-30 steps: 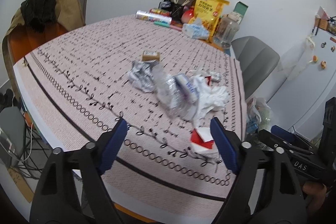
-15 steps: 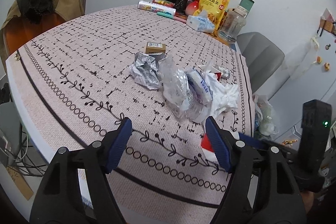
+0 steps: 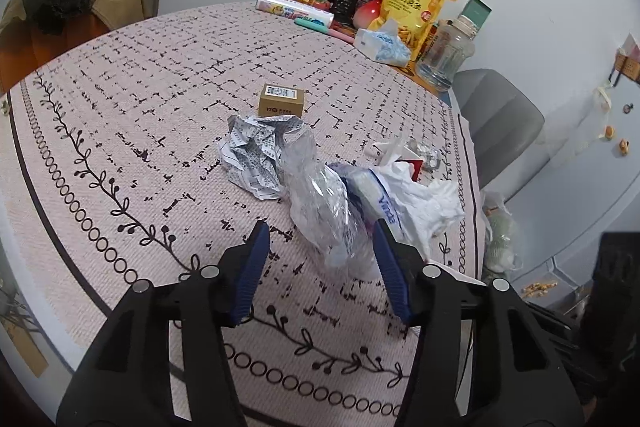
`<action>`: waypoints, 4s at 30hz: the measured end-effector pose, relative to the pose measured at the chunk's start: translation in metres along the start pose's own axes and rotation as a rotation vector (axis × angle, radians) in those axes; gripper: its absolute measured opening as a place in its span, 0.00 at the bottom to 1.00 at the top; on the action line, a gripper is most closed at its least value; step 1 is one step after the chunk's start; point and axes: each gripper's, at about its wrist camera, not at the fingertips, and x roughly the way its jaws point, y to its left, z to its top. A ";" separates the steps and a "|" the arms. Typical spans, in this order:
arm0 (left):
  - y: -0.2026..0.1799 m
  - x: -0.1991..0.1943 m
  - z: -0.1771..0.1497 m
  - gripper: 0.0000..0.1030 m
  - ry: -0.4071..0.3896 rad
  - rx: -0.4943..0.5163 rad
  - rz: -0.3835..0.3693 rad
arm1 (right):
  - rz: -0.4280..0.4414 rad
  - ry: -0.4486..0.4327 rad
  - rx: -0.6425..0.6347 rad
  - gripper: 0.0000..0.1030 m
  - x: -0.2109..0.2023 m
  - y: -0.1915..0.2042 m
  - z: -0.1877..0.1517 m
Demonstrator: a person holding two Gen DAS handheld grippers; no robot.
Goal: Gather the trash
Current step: 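Reach the right tool to the red-and-white paper scrap and close on it, then grasp the crumpled clear plastic bottle with the left tool while the right tool holds the paper scrap, then carry both held items over the beige floor bin and open both tools, then move both open tools back over the table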
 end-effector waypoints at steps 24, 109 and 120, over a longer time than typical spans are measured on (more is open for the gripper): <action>0.010 -0.045 -0.005 0.28 -0.120 -0.080 0.010 | 0.002 -0.068 -0.041 0.04 -0.025 0.017 -0.002; -0.392 0.241 -0.163 0.65 0.581 0.341 -0.389 | -0.597 -0.280 0.762 0.52 -0.190 -0.396 -0.164; -0.375 0.211 -0.125 0.78 0.487 0.339 -0.400 | -0.596 -0.286 0.690 0.56 -0.186 -0.367 -0.132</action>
